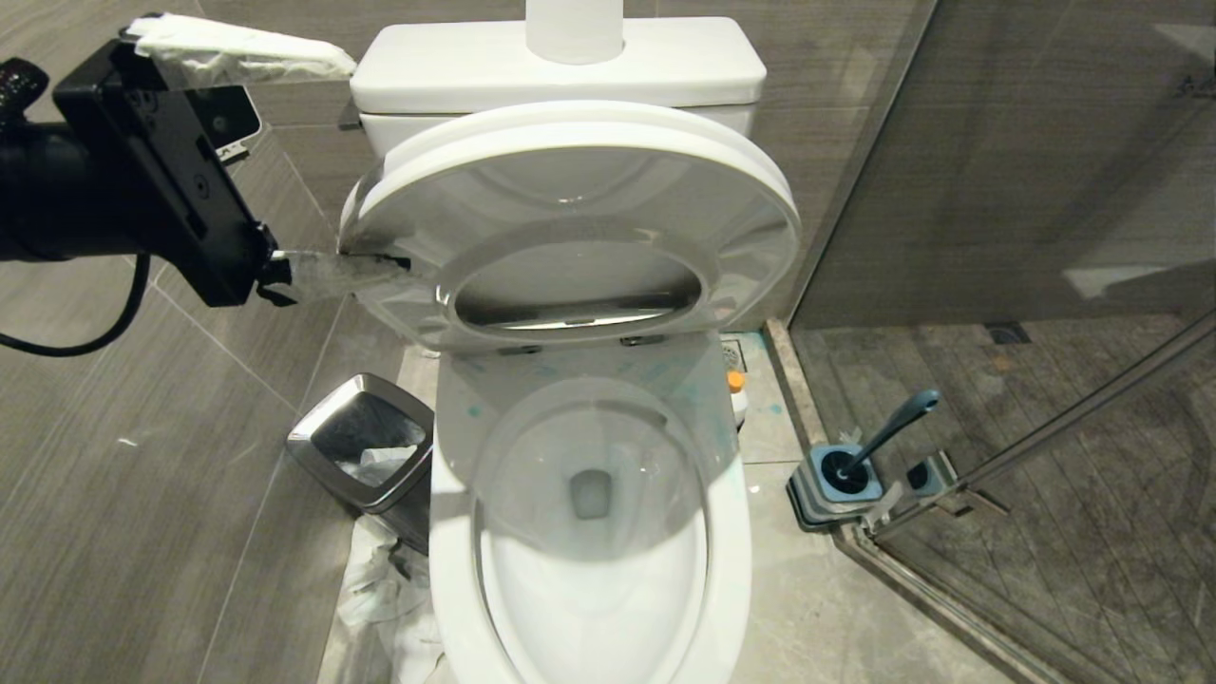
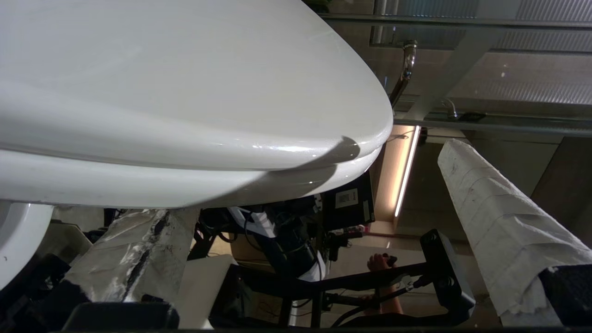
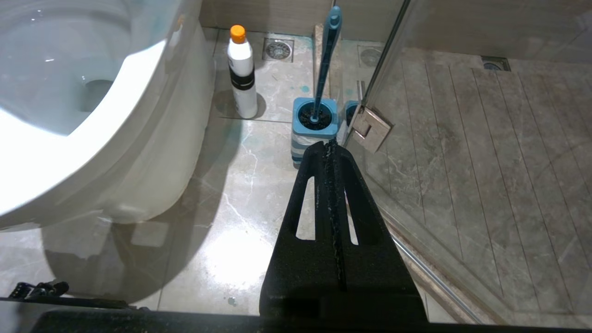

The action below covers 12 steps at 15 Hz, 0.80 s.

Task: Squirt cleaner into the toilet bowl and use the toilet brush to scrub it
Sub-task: Use the left hand to lift the toilet lid slightly

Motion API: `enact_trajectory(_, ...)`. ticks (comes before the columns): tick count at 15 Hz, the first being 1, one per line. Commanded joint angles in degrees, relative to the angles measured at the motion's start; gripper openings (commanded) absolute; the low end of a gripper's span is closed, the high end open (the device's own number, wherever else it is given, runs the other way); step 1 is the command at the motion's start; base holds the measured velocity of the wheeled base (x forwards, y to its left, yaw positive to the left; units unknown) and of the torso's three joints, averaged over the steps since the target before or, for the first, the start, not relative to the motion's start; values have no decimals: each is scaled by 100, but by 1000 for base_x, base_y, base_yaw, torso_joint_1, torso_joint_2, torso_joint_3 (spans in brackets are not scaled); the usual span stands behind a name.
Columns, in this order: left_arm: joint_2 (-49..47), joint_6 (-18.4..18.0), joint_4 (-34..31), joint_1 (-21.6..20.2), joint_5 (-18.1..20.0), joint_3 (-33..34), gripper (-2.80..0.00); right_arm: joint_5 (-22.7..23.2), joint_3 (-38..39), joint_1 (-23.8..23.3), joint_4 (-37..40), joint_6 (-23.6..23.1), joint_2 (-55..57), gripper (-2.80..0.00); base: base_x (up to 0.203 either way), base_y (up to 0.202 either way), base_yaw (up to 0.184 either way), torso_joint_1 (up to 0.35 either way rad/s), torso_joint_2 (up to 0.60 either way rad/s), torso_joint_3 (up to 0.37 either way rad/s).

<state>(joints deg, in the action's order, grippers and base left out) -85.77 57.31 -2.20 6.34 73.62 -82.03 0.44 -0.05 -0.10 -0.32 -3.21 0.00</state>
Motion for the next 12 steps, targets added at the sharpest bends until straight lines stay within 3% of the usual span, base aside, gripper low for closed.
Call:
enact_trajectory(1, -87, 26, 203, 100, 8, -75, 0, 0, 5, 1, -3, -5, 9, -280, 0, 0, 0, 0, 0, 0)
enact_trajectory(5, -394, 133, 1221, 202, -139, -250, 0, 0, 3, 1, -3, -5, 9, -280, 0, 0, 0, 0, 0, 0)
enact_trajectory(8, -636, 587, 1496, 267, -551, -612, 0, 2, 5, 1, -3, -5, 9, -280, 0, 0, 0, 0, 0, 0)
enact_trajectory(12, -811, 598, 2112, 287, -853, -744, 0, 0, 0, 1, -3, -5, 9, -280, 0, 0, 0, 0, 0, 0)
